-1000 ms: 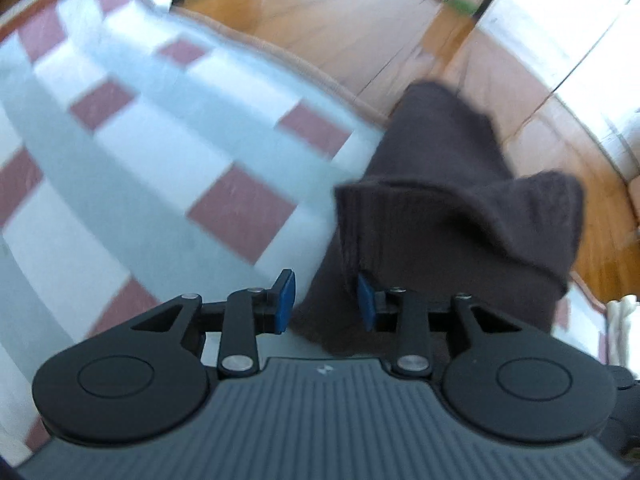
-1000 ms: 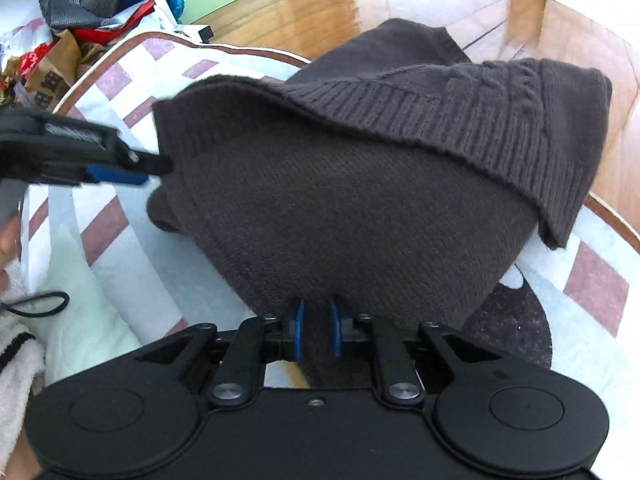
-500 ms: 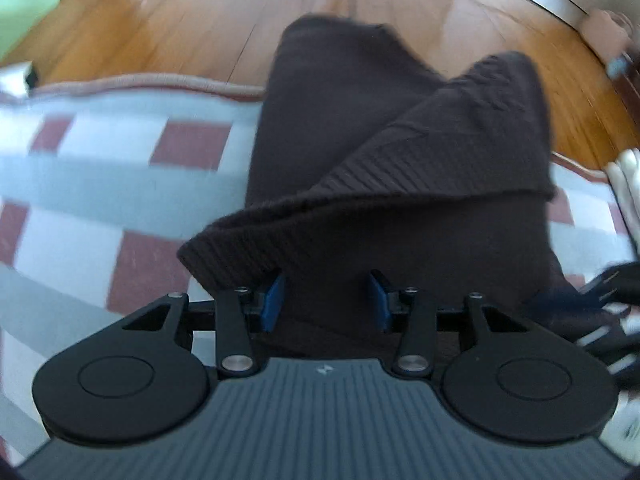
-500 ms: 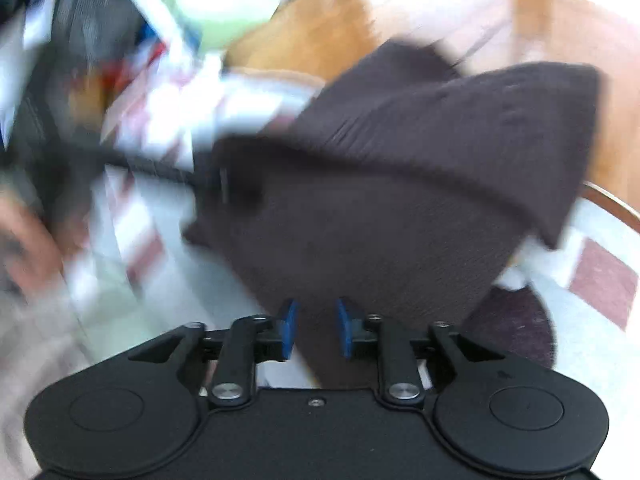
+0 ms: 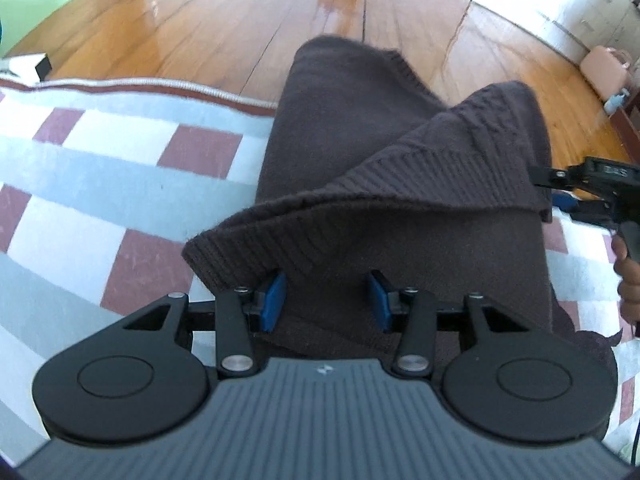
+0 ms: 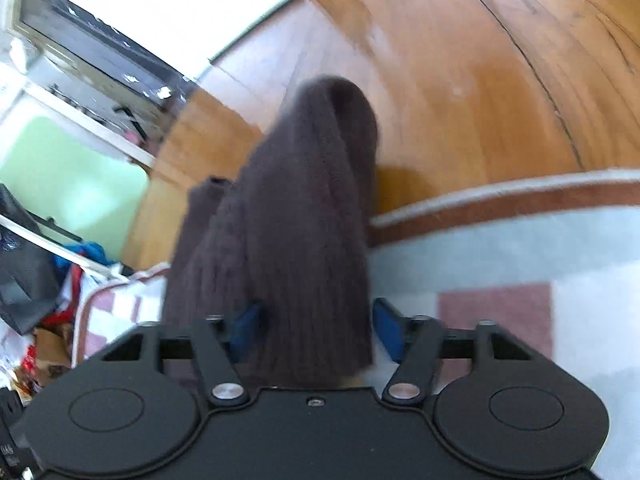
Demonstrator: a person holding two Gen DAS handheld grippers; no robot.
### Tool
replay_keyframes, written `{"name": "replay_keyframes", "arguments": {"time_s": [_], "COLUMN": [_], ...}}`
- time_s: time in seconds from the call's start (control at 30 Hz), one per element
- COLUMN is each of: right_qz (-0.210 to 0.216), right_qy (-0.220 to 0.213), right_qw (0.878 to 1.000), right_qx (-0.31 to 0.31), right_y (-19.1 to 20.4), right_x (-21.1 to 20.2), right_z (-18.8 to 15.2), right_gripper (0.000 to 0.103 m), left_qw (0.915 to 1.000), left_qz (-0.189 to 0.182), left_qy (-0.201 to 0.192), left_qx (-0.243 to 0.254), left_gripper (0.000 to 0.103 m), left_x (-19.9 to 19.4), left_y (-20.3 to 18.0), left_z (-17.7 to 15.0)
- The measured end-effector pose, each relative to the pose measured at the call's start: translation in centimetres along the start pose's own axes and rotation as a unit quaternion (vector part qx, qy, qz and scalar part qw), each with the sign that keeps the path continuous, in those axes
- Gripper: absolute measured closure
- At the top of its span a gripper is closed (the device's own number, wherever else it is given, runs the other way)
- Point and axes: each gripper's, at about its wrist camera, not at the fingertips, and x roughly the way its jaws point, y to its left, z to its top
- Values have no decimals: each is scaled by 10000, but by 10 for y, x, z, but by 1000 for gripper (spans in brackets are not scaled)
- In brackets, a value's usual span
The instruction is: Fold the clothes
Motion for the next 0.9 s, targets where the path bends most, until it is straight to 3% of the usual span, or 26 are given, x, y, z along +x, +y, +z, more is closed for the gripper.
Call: {"name": "replay_keyframes", "arguments": {"time_s": [0.03, 0.2, 0.3, 0.47, 0.53, 0.63, 0.7, 0.77, 0.9], "right_qz": [-7, 277, 304, -31, -57, 127, 258, 559, 653], "right_qy": [-82, -381, -345, -78, 170, 113, 60, -19, -7], "right_qw": [9998, 9964, 9928, 9873, 9882, 9938, 9963, 9976, 9978], "right_qx": [-173, -709, -1109, -1584, -1519, -1103, -813, -397, 59], "right_y": [8, 52, 89, 146, 155, 143, 135, 118, 81], "right_x": [-3, -8, 9, 65, 91, 94, 95, 78, 32], "right_z": [2, 35, 71, 125, 136, 125, 116, 98, 42], "right_gripper": [85, 87, 87, 87, 74, 69, 63, 61, 61], "left_qw": [9999, 9971, 9970, 9968, 9966, 9960, 9963, 9958, 9884], "left_qz": [-65, -34, 59, 312, 440, 677, 627, 482, -126], "left_qy": [-128, -739, -710, -633, -629, -585, -545, -473, -228], "left_qx": [-14, 183, 318, 363, 291, 80, -218, -611, -1494], "left_gripper": [59, 58, 58, 58, 55, 55, 51, 49, 49], "left_x": [-7, -27, -22, -16, -15, -13, -11, -9, 0], "left_y": [0, -5, -8, 3, 12, 30, 47, 64, 90], "left_z": [-1, 2, 9, 21, 23, 23, 22, 19, 14]}}
